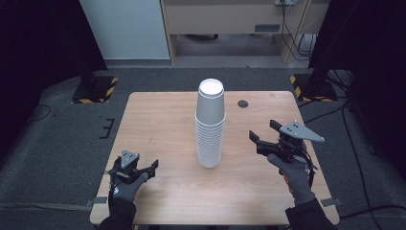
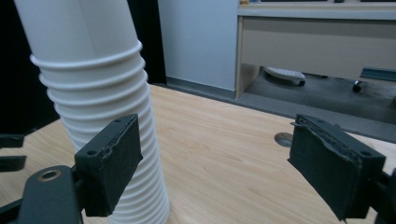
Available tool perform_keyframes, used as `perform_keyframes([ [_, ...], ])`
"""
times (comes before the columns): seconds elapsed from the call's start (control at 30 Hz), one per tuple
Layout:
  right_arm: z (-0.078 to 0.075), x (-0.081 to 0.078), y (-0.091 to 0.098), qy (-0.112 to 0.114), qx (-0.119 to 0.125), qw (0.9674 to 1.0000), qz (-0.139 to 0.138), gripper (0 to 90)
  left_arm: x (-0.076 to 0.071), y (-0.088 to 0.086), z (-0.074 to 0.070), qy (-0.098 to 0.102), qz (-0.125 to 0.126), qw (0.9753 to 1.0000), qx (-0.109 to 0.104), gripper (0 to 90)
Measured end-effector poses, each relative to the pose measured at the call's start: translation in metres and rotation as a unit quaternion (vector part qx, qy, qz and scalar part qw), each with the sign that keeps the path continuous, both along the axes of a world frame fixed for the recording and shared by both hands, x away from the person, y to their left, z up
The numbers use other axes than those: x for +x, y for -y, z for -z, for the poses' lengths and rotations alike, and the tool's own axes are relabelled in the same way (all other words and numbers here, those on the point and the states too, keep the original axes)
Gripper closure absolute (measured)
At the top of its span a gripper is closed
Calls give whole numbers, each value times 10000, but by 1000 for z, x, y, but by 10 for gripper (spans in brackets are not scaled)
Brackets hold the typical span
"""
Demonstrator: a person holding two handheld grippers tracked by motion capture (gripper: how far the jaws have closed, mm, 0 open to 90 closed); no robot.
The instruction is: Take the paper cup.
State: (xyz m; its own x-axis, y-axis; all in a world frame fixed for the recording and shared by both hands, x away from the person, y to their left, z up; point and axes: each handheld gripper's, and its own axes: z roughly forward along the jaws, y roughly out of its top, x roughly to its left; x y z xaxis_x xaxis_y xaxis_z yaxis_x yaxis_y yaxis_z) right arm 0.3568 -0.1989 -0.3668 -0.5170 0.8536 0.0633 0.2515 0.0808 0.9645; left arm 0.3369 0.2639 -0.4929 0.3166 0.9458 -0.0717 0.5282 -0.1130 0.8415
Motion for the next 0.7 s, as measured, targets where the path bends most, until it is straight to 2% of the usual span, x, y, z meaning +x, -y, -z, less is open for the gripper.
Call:
perform_keyframes([
  [0.7,-33,6,-34,265,217,9988,-341,156,1,0,1,-23,-14,10000,-11,167],
])
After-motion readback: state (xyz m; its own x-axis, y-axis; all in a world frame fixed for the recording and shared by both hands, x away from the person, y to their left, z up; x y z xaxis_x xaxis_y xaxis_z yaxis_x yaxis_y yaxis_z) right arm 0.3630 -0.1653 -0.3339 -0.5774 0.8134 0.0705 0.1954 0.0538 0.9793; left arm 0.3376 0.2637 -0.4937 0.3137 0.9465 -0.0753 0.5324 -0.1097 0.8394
